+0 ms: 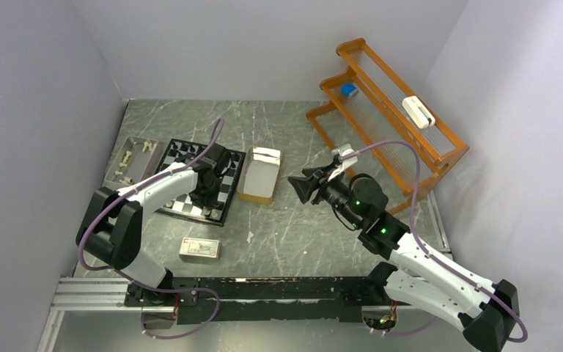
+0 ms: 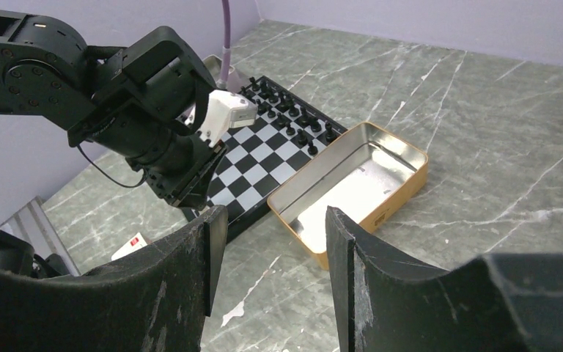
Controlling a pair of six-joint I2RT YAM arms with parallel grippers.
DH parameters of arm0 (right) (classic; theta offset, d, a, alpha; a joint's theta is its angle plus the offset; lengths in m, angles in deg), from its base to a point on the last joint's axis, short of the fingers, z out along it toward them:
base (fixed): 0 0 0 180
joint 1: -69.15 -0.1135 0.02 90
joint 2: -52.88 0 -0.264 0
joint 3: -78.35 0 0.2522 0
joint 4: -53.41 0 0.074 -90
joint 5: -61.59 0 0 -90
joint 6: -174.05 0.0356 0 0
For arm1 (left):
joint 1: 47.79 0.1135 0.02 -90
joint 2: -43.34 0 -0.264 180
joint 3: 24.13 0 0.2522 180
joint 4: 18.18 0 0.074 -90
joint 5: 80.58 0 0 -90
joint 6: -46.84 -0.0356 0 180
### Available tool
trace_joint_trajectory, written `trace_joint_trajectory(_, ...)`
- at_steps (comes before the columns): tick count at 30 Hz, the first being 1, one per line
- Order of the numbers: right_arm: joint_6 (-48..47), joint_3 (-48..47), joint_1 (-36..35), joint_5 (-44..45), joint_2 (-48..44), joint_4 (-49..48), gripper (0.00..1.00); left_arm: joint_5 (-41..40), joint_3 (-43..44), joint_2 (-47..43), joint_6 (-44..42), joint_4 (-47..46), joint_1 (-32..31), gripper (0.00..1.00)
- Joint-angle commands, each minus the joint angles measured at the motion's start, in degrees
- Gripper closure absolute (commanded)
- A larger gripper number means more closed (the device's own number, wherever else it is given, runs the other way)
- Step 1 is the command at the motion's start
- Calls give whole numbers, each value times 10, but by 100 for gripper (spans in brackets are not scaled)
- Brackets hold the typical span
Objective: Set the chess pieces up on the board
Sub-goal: Place the chess piece on the chessboard.
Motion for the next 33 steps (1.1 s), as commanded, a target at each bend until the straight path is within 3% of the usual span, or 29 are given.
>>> trace_joint_trajectory(1, 0, 9, -1, 5, -6, -15, 44, 11, 23, -5, 1, 3, -4, 72)
trace_joint_trajectory(33, -7, 4, -1, 3, 3, -17, 44, 23, 15, -6, 1, 10, -3, 66)
